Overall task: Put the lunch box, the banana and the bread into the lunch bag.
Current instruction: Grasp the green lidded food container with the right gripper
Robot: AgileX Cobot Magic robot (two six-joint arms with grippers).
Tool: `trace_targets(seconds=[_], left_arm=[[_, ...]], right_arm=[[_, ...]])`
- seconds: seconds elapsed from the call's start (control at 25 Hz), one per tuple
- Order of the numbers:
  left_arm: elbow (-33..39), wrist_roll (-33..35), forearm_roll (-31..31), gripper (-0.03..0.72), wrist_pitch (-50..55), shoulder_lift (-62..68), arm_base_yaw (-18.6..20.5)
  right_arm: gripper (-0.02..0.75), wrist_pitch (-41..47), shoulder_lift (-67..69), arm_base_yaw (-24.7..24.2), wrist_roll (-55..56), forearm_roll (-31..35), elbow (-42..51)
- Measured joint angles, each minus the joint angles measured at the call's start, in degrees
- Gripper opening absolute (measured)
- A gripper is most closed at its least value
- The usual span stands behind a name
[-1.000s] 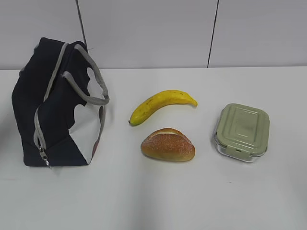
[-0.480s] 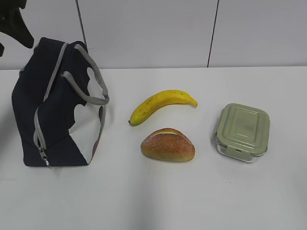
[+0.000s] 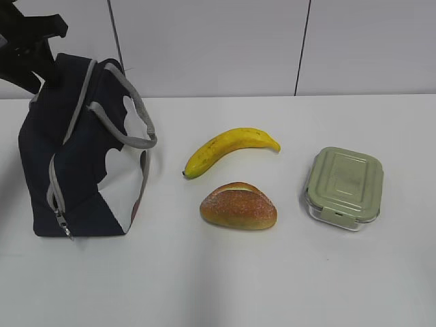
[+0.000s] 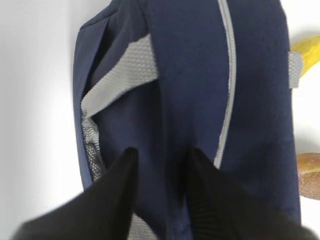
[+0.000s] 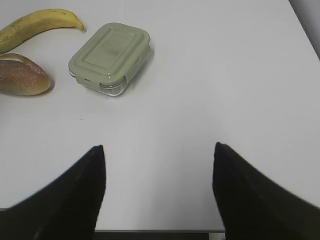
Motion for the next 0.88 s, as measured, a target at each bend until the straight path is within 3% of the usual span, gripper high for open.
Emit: trace_targets(seconds=[0.16,0.36,0.48,0.88], left_arm=[[-0.33,0.38,-0.17,0.143,0.04,0.25,0.00],[-0.38,0.39,-0.22,0.092,0.73,0.74,0.00],[-0.38,0.44,-0.33,0.015,0.73,1.14,0.00],[-0.44,0.89,-2.68,0.002,1.83,1.37,0.00]], right_arm=[[0.497,0.00,0.00,0.00,0.00,0.00,0.00],[0.497,0.00,0.00,0.00,0.00,0.00,0.00],[0.496,0.00,0.00,0.00,0.00,0.00,0.00],[0.496,0.00,0.00,0.00,0.00,0.00,0.00]])
